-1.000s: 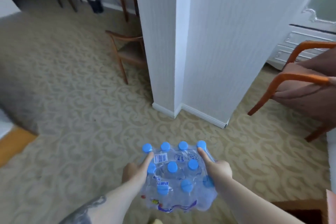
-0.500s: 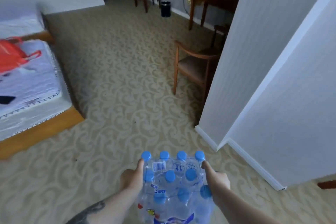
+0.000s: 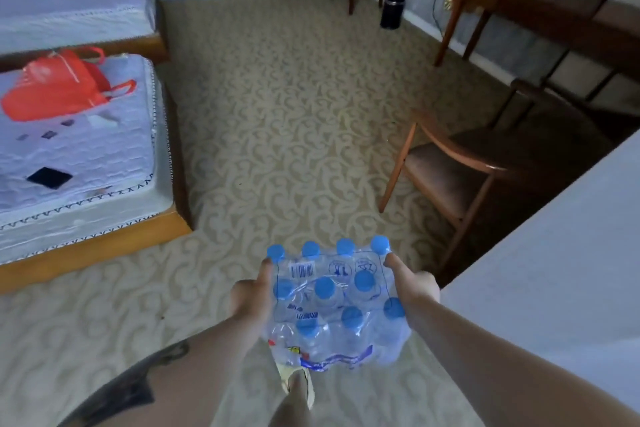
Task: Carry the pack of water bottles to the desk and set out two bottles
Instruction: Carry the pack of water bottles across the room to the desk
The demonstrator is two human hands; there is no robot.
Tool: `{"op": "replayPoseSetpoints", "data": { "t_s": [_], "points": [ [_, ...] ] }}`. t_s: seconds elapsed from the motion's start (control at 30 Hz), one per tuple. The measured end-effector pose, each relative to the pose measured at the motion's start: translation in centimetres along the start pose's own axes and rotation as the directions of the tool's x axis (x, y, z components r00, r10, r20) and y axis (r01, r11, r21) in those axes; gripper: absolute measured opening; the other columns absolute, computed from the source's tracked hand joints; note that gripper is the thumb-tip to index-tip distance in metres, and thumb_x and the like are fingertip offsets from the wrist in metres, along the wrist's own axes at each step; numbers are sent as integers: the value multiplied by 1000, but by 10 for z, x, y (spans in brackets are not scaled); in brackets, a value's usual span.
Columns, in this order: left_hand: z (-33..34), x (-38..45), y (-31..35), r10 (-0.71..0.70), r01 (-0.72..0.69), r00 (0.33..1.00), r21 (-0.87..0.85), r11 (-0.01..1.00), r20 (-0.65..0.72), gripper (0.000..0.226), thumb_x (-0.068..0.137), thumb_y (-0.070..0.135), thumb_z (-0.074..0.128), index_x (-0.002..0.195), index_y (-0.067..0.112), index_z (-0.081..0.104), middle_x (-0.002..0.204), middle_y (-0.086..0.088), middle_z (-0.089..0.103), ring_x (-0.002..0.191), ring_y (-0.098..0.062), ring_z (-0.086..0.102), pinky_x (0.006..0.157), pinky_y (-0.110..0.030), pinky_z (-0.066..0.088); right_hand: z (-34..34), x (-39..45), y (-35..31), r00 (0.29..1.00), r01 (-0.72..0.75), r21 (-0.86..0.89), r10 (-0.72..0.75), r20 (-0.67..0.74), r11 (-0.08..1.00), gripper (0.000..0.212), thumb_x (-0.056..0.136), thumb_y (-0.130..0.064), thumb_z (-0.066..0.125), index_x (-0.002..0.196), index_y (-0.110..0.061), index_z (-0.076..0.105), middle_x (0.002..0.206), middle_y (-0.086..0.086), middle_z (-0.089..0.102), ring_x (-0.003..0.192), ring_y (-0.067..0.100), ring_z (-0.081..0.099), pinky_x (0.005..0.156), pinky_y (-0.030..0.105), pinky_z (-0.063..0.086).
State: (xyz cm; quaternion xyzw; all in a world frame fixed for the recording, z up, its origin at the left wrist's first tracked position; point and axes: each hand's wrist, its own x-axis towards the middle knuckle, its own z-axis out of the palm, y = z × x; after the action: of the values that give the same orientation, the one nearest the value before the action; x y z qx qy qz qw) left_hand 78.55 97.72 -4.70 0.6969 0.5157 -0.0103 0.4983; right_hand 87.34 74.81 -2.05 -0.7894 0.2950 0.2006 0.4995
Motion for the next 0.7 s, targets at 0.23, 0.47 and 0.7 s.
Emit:
{"op": "replayPoseSetpoints", "data": {
  "t_s": [0.23, 0.47, 0.7],
  "points": [
    [6, 131, 111, 53, -53, 998, -1, 999, 22, 63, 85, 61, 51, 63, 2, 57, 63, -13, 56, 61, -29, 55, 61, -38, 47, 71, 74, -109, 999, -37, 91, 39, -22, 995, 44, 62, -53, 69, 65, -11, 59, 71, 9, 64, 64, 26, 61, 53, 30, 46],
    [33, 226, 218, 97, -108, 992, 134, 985, 84, 56, 85, 62, 46, 67, 9, 58, 60, -11, 53, 56, -28, 52, 57, -38, 45, 105, 144, -212, 997, -71, 103, 74, -32, 992, 44, 61, -54, 66, 68, -11, 60, 73, 9, 65, 68, 29, 64, 64, 35, 52],
    [90, 328, 309, 86, -102, 993, 235, 967, 80, 59, 92, 54, 46, 122, 4, 61, 61, 3, 42, 51, -10, 38, 47, -21, 32, 137, 260, -314, 997, -63, 56, 65, -42, 996, 57, 64, -55, 66, 95, -7, 62, 86, 9, 67, 69, 25, 64, 54, 29, 46]
  ]
}}
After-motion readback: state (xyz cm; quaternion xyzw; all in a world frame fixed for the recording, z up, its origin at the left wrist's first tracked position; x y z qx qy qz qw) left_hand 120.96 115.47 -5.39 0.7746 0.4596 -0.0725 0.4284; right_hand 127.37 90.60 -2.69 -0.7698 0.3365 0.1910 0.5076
